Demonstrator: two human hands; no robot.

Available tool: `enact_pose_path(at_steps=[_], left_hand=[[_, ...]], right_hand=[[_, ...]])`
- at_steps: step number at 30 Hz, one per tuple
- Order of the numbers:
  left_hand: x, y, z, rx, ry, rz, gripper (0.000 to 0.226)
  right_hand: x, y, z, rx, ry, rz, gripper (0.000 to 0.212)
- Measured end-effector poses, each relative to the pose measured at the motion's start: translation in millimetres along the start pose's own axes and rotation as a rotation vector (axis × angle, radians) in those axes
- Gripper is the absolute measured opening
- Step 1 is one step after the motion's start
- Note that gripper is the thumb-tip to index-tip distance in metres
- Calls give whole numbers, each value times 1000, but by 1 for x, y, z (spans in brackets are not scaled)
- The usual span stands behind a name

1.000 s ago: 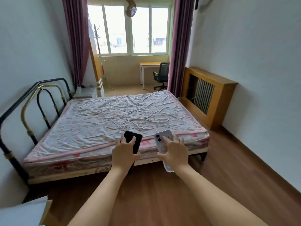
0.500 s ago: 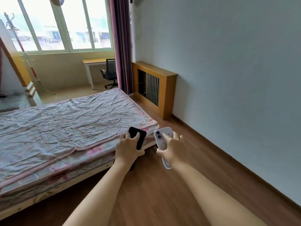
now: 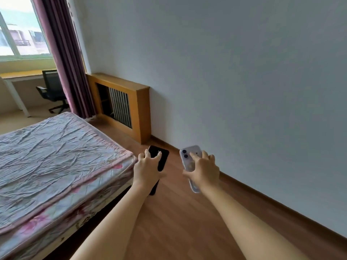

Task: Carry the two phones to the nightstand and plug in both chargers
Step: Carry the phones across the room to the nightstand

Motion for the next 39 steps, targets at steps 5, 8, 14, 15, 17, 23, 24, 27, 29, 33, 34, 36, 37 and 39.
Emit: enact_pose_path(at_steps=[5,8,14,15,17,23,24,27,29,33,34,36,37,39], left_hand=[[79,24,22,-36,-9,74,74],[117,34,36,-56,-25,97,74],[183,50,63,-60,-40,86,72],[194,52,67,-59,-39,77,72],[216,56,76,-56,-35,49,71],[289,58,94,-82,11,-109,70],[300,57,96,-94,27,-136,69],[333,53,100,-117,74,-201,67],[351,50,102,-130,85,-233,66],[379,33,108,-123,87,-303,66],[386,26,112,-128,82,-323,65],[398,12,118,-147,75,-361,65],[404,3,120,-156,76,-379,65],[419,-16,126,-157,75,-415,65]], right_hand=[[64,27,5,-17,41,80,66],[100,40,10,-25,55,105,67],[167,64,29,-33,39,98,66],[180,68,32,-33,33,89,66],[207,76,42,-32,18,61,66],[297,93,64,-48,-56,-79,66],[311,94,66,-56,-65,-105,65],[353,96,74,-66,-82,-164,64],[378,93,80,-68,-88,-197,65],[422,78,99,-60,-92,-262,66],[431,72,105,-56,-93,-279,65],[450,59,118,-52,-100,-308,65],[460,52,125,-48,-107,-322,65],[480,36,141,-36,-122,-348,66]])
Point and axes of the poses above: each hand's wrist, its own x-axis towards the middle knuckle, its own z-axis out of the palm, y = z × x, the point moved 7 cm from there along x, towards the middle knuckle, and after that the axes turned 1 degree about -x, right-handed, at the moved point
